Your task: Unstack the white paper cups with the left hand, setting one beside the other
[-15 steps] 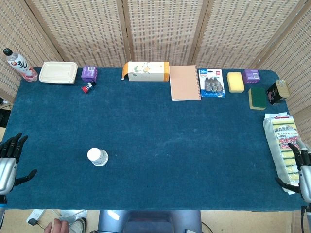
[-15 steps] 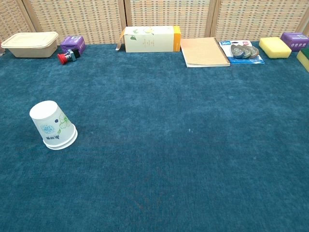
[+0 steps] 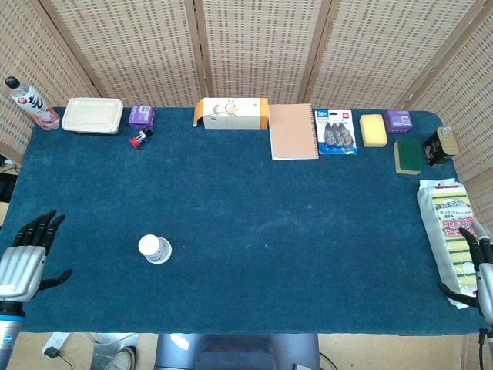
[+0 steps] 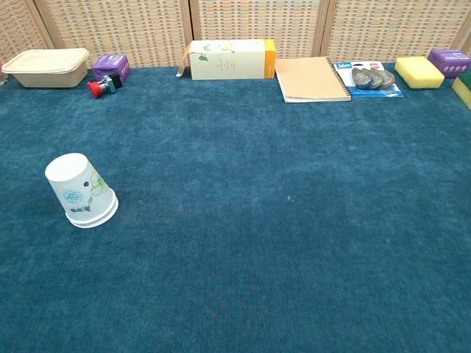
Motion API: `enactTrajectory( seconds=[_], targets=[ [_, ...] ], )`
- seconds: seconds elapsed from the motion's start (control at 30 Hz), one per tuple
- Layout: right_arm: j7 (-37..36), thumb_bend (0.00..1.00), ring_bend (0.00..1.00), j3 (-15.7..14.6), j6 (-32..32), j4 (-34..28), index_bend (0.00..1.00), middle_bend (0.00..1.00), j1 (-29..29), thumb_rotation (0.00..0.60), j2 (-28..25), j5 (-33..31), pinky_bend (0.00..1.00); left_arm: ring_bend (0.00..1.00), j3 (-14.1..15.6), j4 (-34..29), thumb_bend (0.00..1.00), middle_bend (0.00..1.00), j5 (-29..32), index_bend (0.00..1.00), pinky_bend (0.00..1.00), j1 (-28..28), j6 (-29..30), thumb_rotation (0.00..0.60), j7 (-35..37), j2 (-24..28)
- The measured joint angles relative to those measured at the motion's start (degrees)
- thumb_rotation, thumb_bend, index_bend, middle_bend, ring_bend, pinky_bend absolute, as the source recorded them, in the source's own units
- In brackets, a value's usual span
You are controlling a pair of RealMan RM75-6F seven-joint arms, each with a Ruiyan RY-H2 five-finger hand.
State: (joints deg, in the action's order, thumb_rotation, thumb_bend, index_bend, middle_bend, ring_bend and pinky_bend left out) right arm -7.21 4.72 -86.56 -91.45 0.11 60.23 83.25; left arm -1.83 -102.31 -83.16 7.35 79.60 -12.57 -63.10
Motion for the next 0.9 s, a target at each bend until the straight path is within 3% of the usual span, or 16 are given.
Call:
enactTrajectory(
  seconds=[0.27,0.5,0.9],
  targets=[
    [-2.48,0.00,0.00,0.25,-0.43,0.36,0.07,0.00,-0.30,0.600,-0.70,-0.07,0.00,0.00,-2.91,-3.43,0.09,0.00,5.38,0.00,0.08,8.63,-11.63,0.600,-6.82,-1.22],
    [-4.47,0.00,0.00,0.26,-0.12,0.89,0.07,0.00,-0.22,0.600,-1.09,0.11,0.00,0.00,-4.33,-6.70,0.10,0.00,10.78,0.01,0.08,13.29,-16.12,0.600,-11.90,-3.48],
    [-5.41,0.00,0.00,0.14,0.32,1.21,0.07,0.00,-0.05,0.600,-1.21,0.26,0.00,0.00,-3.85,-10.28,0.16,0.00,18.17,0.23,0.08,17.66,-19.18,0.600,-17.53,-4.23]
  ],
)
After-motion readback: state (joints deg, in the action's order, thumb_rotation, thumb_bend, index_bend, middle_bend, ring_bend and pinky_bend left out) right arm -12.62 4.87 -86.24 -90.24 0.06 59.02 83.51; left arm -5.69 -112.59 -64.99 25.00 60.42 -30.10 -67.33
